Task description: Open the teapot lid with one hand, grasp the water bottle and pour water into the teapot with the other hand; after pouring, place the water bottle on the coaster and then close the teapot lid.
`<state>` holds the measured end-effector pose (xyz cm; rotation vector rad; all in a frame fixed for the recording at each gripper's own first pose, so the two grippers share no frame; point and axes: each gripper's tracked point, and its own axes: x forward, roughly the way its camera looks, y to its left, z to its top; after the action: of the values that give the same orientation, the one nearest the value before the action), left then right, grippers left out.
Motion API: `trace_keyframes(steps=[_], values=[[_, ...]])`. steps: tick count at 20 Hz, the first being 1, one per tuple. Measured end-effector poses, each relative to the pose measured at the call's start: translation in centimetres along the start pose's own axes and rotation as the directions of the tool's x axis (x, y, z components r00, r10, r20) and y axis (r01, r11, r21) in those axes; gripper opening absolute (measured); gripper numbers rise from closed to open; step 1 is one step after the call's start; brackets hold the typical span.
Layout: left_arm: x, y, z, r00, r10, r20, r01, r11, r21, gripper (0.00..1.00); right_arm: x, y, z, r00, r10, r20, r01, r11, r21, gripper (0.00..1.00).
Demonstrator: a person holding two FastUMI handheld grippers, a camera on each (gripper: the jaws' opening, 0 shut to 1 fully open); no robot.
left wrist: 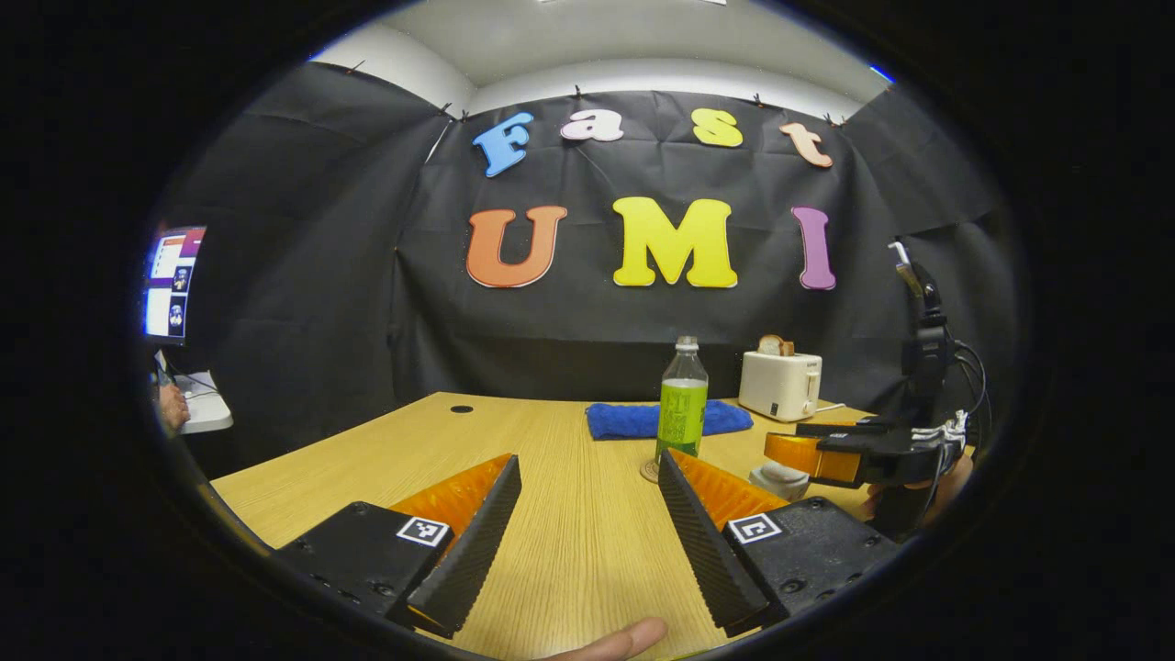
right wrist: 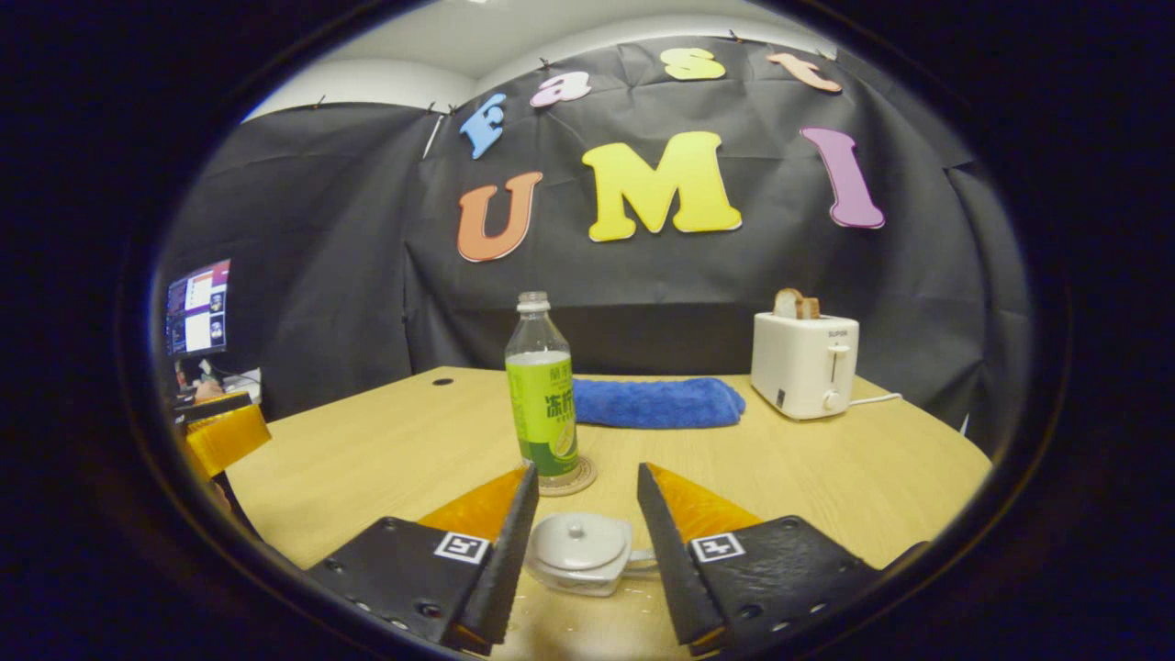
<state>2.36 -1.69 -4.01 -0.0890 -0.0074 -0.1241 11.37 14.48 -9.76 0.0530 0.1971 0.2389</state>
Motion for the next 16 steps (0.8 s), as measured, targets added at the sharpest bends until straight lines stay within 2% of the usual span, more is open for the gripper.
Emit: trace_keyframes(steps=[1,2,4,11,14,16], values=[[0.1,0.2,0.4,1.0,0.011,-0.009,-0.012,1.0,-0.018,0.94,-0.6,-0.5,0.7,1.0,-0.005,0.009,0.005,1.0,0.003,0.66],[0.1,0.4,0.8,1.0,0.015,-0.021,-0.016,0.999,-0.034,0.94,-1.3,-0.7,1.8,1.0,0.0,0.019,0.0,1.0,0.009,0.8],[0.1,0.8,1.6,0.999,0.037,-0.032,-0.038,0.998,-0.04,0.95,-3.1,-2.2,3.7,0.998,-0.032,0.046,0.031,0.999,0.01,0.97],[-2.1,0.4,6.3,0.997,0.077,0.004,-0.077,0.997,0.023,0.94,-13.3,-7.6,10.8,0.984,-0.127,0.125,0.131,0.991,-0.022,0.96],[-3.9,0.3,7.9,0.993,0.117,0.009,-0.117,0.992,0.054,0.94,-17.9,-10.0,12.1,0.966,-0.207,0.157,0.219,0.974,-0.061,0.96],[-4.9,0.5,8.6,0.988,0.155,0.023,-0.156,0.985,0.072,0.94,-20.2,-11.3,12.2,0.948,-0.261,0.182,0.271,0.962,-0.037,0.96]])
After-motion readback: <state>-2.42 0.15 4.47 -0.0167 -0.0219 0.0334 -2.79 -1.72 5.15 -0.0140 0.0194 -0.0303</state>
